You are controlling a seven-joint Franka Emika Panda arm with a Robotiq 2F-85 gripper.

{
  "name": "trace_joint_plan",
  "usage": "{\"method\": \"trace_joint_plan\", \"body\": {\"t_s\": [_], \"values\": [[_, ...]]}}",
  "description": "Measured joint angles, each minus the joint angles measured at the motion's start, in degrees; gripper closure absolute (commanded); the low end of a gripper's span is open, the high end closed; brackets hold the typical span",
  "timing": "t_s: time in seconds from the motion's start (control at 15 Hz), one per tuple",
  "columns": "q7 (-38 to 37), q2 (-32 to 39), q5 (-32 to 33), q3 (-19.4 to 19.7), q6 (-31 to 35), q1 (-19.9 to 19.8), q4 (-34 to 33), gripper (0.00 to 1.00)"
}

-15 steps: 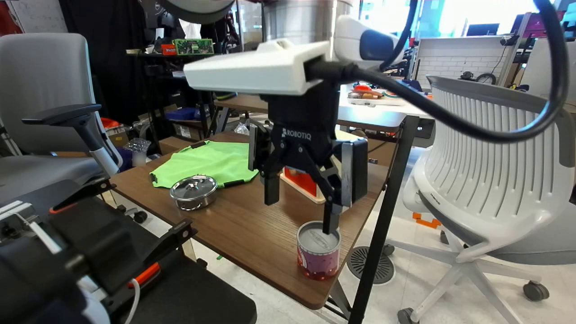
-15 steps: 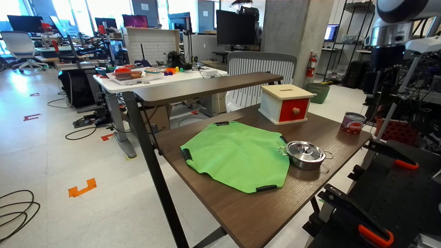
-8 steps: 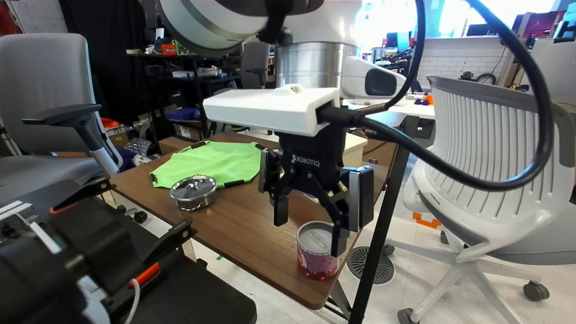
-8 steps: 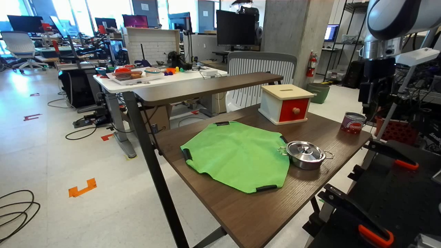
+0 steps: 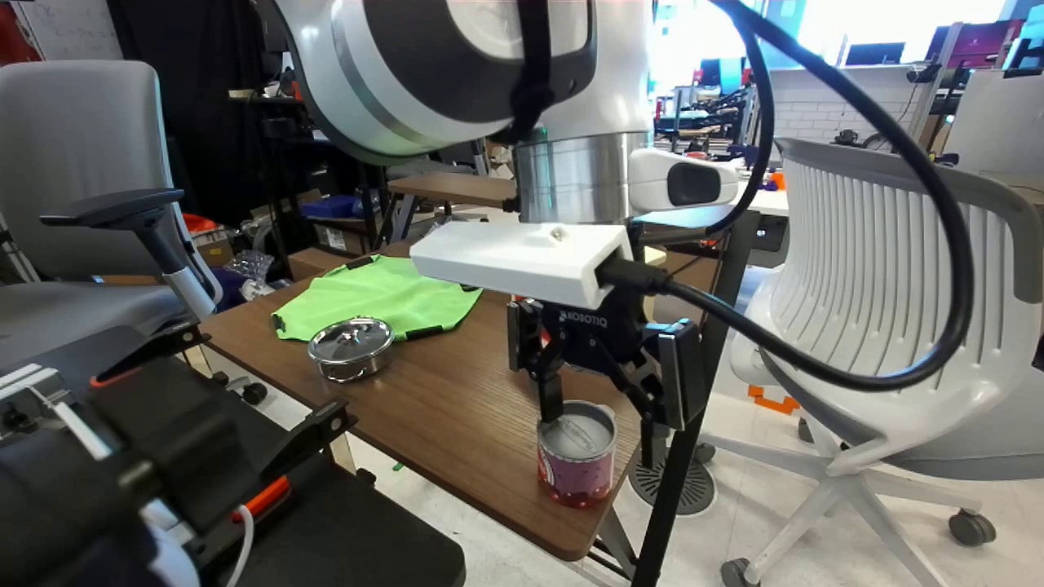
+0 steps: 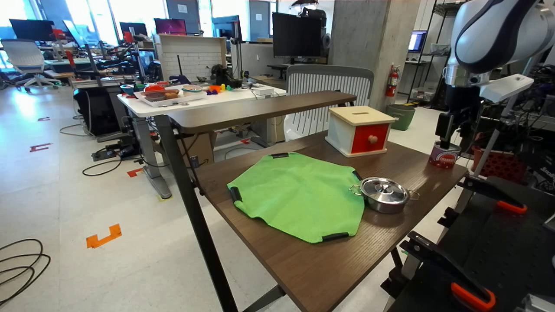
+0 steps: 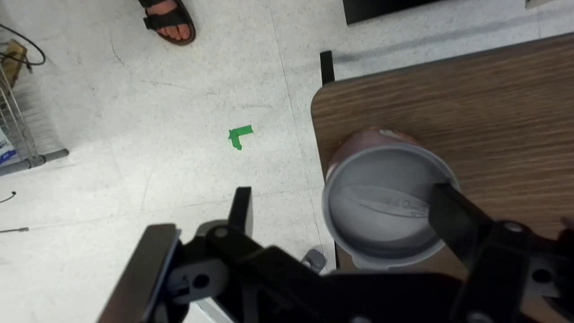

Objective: Move the can to the top left

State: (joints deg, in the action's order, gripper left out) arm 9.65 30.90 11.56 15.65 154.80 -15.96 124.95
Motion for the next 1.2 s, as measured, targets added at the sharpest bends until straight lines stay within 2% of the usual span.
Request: {"method": "trace_joint_plan", "body": {"t_s": [0.2, 0.6, 0.87, 1.2], "values": [[0.15, 0.88, -1.1, -1.77, 5.17, -0.73, 0.31, 0.0], [4.25, 0.45, -7.64, -9.76, 11.07, -5.32, 2.53, 0.0], [7.98, -0.97, -10.94, -14.85, 11.88, -10.09, 3.92, 0.0], [11.05, -1.31, -12.27, -17.71, 11.88, -13.94, 4.61, 0.0]]}}
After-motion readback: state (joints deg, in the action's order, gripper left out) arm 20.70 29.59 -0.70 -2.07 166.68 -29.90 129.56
